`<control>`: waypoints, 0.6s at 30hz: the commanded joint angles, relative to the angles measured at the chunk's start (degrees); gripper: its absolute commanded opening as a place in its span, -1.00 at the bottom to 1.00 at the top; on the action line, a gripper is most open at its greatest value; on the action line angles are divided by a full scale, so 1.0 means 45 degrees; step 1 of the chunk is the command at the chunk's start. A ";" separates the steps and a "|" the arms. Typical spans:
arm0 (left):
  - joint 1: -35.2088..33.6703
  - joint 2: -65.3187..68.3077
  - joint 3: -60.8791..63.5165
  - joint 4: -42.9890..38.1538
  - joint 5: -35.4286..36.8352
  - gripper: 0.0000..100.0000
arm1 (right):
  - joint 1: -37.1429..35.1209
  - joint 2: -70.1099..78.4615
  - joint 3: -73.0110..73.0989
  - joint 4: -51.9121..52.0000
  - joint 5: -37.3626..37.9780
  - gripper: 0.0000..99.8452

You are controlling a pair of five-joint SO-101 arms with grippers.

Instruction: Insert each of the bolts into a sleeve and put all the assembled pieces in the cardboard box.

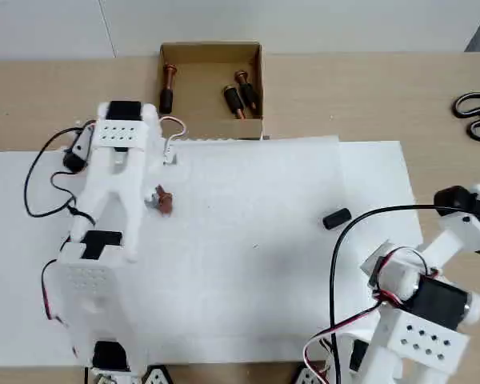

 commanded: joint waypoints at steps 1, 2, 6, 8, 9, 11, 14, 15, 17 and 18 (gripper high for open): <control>0.0274 -0.0293 -0.0127 0.0234 -0.0137 -0.24 | 0.0127 -0.0127 -0.0078 -0.0361 0.0098 -1.00; 0.0274 -0.0293 -0.0186 0.0234 -0.0449 -0.24 | 0.0127 -0.0127 -0.0078 -0.0361 0.0098 -1.00; -0.0059 -0.1074 -0.0557 0.0234 -0.2618 -0.24 | 0.0147 -0.0127 -0.0078 -0.0361 0.0098 -1.00; -0.0176 -0.1836 -0.0694 0.0234 -0.4337 -0.24 | 0.0147 -0.0127 -0.0078 -0.0361 0.0098 -1.00; -0.0195 -0.2266 -0.0752 0.0234 -0.5197 -0.24 | 0.0147 -0.0127 -0.0078 -0.0361 0.0098 -1.00; -0.0137 -0.3067 -0.0733 0.0234 -0.6525 -0.24 | 0.0147 -0.0127 -0.0078 -0.0381 0.0098 -1.00; -0.0098 -0.4083 -0.0420 0.0254 -0.9026 -0.24 | 0.0127 -0.0127 -0.0078 -0.0400 0.0098 -1.00; -0.0137 -0.4396 -0.0186 0.0254 -0.9885 -0.24 | 0.0127 -0.0127 -0.0078 -0.0400 0.0098 -1.00; -0.0195 -0.4982 0.0127 0.0254 -1.1233 -0.24 | 0.0127 -0.0127 -0.0059 -0.0537 0.0078 -1.00; -0.0293 -0.5236 0.0264 0.0254 -1.1702 -0.24 | 0.0127 -0.0127 0.0020 -0.0654 0.0098 -1.00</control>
